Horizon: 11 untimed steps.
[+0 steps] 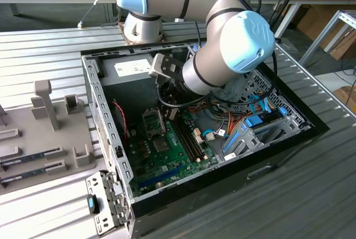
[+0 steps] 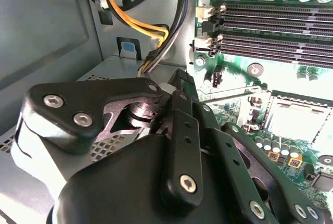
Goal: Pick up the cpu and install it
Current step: 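Close the cpu cover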
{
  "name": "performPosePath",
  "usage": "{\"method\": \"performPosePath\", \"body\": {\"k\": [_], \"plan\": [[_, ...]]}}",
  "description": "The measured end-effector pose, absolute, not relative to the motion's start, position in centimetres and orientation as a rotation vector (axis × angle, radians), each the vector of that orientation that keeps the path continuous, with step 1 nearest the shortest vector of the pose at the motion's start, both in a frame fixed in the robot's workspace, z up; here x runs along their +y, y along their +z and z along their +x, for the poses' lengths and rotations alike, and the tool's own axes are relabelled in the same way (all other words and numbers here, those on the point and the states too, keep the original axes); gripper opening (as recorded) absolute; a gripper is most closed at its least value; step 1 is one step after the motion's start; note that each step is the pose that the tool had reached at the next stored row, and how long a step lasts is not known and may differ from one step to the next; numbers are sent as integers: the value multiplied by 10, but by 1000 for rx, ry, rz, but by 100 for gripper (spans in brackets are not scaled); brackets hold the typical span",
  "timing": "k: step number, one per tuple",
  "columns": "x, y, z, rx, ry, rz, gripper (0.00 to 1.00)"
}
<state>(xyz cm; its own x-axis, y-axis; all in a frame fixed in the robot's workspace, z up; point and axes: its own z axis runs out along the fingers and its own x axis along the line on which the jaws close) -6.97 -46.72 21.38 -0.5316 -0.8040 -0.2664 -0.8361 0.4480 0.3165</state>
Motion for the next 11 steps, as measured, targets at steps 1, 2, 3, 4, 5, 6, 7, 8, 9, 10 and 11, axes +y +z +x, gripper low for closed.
{"method": "performPosePath", "body": {"k": [1, 2, 3, 4, 5, 6, 7, 8, 9, 10, 11], "plan": [[-467, 214, -70, 2607, 638, -1479, 11], [-468, 215, -70, 2606, 638, -1479, 11], [-468, 215, -70, 2606, 638, -1479, 11], [-468, 215, -70, 2606, 638, -1479, 11], [-468, 216, -70, 2607, 638, -1479, 11], [-469, 217, -70, 2607, 638, -1479, 11], [-469, 217, -70, 2607, 638, -1479, 11], [-470, 218, -70, 2606, 638, -1479, 11], [-470, 219, -70, 2606, 639, -1479, 11], [-471, 220, -70, 2606, 639, -1479, 11], [-471, 221, -70, 2606, 639, -1479, 11]]}}
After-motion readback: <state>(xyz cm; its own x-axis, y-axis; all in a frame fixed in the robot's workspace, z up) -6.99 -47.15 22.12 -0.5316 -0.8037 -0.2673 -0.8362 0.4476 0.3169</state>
